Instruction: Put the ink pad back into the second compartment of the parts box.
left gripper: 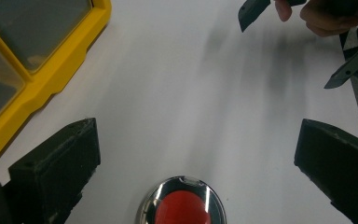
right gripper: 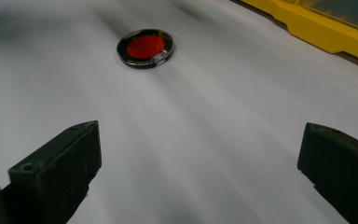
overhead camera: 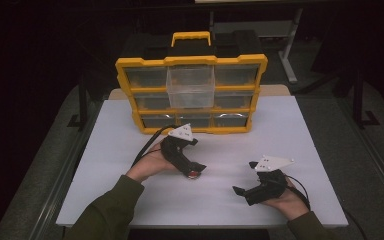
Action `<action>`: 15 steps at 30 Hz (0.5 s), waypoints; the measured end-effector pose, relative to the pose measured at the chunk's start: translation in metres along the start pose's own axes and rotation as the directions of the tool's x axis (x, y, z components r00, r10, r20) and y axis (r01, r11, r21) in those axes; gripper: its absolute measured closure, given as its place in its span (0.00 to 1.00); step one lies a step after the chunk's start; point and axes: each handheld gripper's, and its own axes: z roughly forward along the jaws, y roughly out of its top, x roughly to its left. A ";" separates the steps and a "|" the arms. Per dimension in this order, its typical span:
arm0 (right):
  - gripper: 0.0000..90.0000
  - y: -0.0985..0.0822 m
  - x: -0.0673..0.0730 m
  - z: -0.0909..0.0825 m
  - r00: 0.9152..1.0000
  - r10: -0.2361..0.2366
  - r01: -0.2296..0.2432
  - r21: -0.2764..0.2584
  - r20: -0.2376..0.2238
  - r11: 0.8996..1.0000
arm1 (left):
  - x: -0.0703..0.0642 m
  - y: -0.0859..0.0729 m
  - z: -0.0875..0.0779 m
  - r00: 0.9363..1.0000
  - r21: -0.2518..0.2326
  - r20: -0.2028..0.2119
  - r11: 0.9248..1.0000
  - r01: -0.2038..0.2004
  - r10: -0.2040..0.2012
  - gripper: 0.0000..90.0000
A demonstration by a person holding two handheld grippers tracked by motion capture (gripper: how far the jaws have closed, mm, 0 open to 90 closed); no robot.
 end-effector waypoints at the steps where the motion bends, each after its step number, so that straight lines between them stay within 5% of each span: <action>1: 0.00 0.000 0.000 0.000 1.000 -0.001 0.001 0.000 0.000 1.000 | 0.000 0.000 0.000 1.000 0.000 0.000 1.000 0.000 0.000 0.00; 15: 0.00 -0.001 0.000 0.000 1.000 -0.006 0.006 0.005 -0.001 1.000 | 0.002 -0.004 0.009 1.000 0.070 -0.001 0.997 -0.025 0.025 0.00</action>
